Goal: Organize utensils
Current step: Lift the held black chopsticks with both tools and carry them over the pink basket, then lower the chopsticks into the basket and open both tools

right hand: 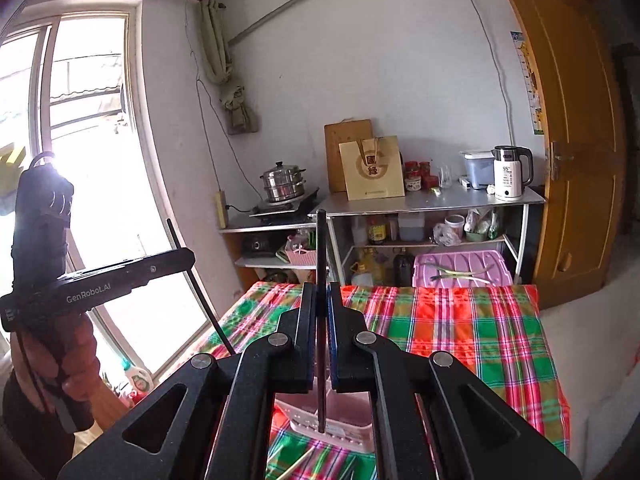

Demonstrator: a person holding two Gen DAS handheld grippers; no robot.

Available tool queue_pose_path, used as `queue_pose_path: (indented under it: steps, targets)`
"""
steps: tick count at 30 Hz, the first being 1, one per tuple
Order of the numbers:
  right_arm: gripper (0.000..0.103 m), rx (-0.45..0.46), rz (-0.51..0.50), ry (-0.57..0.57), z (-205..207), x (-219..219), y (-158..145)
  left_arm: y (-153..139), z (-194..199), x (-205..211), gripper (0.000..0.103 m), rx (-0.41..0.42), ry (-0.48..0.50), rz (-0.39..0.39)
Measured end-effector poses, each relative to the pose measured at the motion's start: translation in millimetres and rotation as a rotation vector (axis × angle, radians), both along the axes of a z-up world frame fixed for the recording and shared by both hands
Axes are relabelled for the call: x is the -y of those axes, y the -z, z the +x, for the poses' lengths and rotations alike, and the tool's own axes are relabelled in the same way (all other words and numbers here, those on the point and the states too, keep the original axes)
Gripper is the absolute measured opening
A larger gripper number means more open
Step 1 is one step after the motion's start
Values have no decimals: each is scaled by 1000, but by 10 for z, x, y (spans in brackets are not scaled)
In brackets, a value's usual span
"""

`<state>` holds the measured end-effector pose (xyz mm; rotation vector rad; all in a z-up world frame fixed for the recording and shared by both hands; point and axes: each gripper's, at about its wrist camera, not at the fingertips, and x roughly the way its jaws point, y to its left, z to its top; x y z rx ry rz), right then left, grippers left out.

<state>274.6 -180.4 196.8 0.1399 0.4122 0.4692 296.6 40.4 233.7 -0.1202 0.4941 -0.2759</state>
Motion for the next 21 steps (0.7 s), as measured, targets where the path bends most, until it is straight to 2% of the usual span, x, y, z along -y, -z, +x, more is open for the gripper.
queue_pose_path:
  steps: [8, 16, 21]
  targets:
    - [4, -16, 26, -18, 358, -240, 142, 198, 288, -91, 4, -4, -9, -16]
    - [5, -110, 3, -38, 577, -378, 630, 615, 459, -119, 4, -57, -1, -19]
    - [5, -159, -6, -36, 623, -367, 814, 822, 499, -151, 5, -89, -15, -23]
